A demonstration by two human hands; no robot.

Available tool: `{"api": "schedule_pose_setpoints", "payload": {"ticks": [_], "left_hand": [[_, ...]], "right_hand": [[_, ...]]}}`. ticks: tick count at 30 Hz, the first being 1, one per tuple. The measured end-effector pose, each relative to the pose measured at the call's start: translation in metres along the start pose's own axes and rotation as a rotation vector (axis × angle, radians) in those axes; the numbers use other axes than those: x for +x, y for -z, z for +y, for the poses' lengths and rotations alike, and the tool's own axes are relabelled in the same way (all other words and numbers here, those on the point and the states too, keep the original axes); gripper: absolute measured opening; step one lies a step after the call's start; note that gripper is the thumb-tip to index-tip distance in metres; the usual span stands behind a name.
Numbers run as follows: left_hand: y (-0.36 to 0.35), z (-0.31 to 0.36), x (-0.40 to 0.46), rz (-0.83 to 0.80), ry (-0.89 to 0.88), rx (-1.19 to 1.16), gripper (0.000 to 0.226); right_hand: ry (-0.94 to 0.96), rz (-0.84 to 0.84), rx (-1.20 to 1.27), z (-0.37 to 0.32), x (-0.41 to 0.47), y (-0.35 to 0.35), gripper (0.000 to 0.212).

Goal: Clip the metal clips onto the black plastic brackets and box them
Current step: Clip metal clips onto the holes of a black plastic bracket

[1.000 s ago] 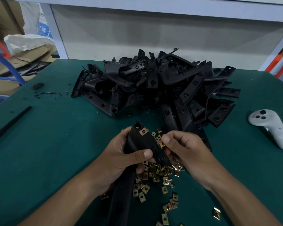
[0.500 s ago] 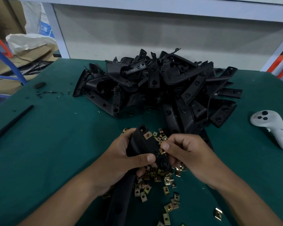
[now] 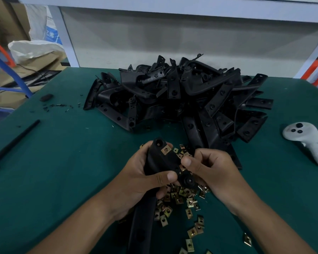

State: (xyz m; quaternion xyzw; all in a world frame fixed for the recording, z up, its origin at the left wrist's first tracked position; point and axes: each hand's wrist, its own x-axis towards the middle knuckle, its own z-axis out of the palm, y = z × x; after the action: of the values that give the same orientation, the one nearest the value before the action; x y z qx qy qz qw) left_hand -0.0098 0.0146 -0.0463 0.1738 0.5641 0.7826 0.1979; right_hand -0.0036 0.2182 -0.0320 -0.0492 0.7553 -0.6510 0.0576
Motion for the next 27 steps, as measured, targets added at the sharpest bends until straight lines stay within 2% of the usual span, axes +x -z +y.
{"api": "schedule_pose_setpoints", "payload": {"ticks": [6, 12, 15, 17, 21, 27], "left_hand": [[0.0, -0.001, 0.0, -0.008, -0.009, -0.011, 0.055], [-0.004, -0.002, 0.0, 0.029, -0.048, 0.005, 0.05], [-0.007, -0.001, 0.0, 0.125, -0.08, 0.018, 0.043], [-0.007, 0.0, 0.0, 0.218, -0.101, 0.021, 0.04], [-0.005, 0.001, 0.0, 0.258, -0.13, 0.033, 0.035], [-0.003, -0.001, 0.001, 0.251, -0.159, 0.038, 0.036]], "right_hand": [[-0.049, -0.03, 0.066, 0.002, 0.001, 0.0, 0.05], [0.014, 0.073, 0.091, 0.001, 0.0, -0.004, 0.045], [0.062, -0.004, 0.165, -0.002, -0.002, -0.003, 0.034], [0.113, -0.054, 0.124, -0.002, -0.006, -0.006, 0.048], [0.265, 0.119, -0.121, 0.001, -0.011, -0.019, 0.045], [0.41, 0.247, -0.222, 0.001, -0.015, -0.024, 0.029]]}}
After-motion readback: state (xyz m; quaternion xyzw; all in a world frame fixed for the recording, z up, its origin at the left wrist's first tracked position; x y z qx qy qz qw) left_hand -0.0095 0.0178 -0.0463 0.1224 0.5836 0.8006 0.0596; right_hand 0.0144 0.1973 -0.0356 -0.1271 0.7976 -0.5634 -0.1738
